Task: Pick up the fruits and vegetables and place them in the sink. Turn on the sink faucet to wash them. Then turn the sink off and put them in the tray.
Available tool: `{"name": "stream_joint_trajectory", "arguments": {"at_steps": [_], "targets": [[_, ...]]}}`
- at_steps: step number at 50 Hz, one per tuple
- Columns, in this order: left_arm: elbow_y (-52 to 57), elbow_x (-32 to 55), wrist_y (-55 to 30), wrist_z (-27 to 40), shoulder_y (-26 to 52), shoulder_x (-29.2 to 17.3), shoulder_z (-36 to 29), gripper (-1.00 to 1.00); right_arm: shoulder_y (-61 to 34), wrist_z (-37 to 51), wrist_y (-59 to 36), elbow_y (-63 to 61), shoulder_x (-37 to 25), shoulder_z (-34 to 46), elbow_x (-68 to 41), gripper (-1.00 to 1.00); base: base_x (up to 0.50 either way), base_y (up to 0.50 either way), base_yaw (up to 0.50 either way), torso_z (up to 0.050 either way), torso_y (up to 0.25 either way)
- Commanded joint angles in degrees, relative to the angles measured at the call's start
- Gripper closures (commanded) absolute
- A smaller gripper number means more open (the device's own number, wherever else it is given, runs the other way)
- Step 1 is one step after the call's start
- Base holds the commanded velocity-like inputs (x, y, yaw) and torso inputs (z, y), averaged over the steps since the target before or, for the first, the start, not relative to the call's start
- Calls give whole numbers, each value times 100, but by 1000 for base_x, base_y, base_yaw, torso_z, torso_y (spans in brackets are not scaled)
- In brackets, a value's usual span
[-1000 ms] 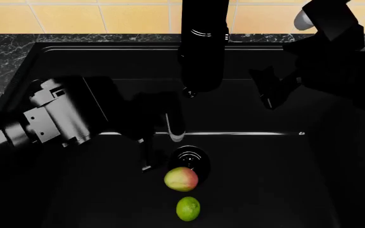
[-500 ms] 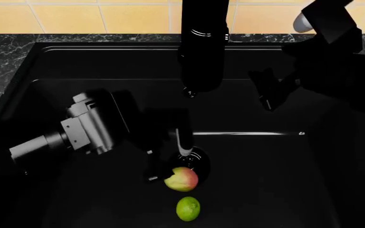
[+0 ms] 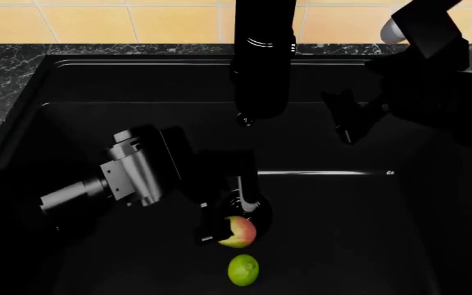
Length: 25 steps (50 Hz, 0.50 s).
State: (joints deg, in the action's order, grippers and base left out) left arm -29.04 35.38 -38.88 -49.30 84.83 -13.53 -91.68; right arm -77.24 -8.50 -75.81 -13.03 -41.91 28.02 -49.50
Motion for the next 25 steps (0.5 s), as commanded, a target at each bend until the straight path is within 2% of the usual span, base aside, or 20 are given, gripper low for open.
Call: {"name": "stream_joint_trajectory", "arguments": {"at_steps": [1,25], "targets": [[-339,-62,132,-96,-139,179,-51,-100,-4,21,10,1,-13,0,-32,-100,0,0,0,0,0],[-1233,-241,404,-370,-471,607,-233,-100,2,41,76,18,-51,31,-65,-100,0,0,0,0,0]]}}
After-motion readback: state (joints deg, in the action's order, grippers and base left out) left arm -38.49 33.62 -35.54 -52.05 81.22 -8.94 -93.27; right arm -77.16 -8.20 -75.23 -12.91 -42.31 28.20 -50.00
